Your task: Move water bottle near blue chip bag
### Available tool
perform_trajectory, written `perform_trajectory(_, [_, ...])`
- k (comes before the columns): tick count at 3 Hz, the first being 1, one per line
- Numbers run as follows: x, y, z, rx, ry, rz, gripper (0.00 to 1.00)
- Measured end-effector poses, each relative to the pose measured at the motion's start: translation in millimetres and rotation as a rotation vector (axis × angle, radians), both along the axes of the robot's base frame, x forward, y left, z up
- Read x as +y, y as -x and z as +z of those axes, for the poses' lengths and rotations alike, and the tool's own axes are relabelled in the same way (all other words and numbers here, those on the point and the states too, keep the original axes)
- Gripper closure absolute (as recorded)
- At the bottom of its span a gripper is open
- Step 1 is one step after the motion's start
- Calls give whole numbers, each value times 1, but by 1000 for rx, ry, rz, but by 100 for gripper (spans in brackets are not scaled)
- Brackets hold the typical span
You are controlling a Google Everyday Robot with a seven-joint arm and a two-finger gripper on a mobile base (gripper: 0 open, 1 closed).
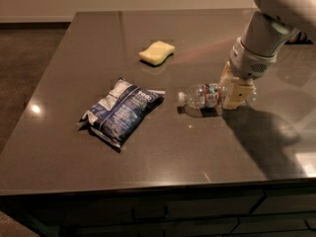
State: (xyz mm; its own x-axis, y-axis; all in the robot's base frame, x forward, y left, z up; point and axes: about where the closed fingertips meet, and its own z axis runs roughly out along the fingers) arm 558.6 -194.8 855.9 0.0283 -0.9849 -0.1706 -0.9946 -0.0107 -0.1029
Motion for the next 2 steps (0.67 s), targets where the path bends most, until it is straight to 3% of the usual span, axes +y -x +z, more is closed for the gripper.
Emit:
perform_trajectory(1, [31, 6, 6, 0, -12, 68, 100])
perform_trajectory(2, [58, 15, 6, 12, -22, 127, 100])
